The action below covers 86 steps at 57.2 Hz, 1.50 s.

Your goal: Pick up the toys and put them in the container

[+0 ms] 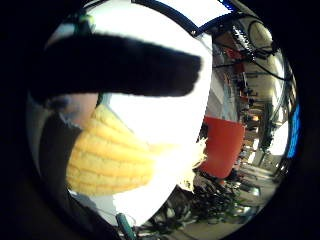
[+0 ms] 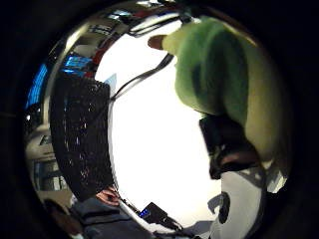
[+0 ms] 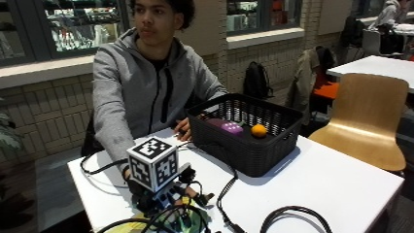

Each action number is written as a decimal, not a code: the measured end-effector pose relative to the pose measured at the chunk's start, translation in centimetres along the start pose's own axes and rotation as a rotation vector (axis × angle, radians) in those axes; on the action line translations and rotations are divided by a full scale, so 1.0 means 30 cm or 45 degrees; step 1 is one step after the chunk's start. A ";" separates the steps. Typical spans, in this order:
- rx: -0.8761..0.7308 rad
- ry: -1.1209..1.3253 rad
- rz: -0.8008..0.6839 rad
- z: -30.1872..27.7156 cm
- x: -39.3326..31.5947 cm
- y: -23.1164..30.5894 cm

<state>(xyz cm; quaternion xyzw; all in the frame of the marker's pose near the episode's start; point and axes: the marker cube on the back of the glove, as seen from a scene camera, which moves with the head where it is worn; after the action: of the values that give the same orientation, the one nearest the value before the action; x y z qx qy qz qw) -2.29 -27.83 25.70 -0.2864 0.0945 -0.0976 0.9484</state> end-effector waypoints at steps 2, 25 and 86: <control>0.009 0.052 -0.002 -0.007 -0.003 -0.003; 0.249 -0.001 -0.098 -0.241 -0.074 0.042; 0.222 0.293 -0.827 -0.479 -1.083 -0.062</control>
<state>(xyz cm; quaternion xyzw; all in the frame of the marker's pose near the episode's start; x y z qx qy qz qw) -37.21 -29.12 18.98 -0.2065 0.0961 -0.4335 0.8719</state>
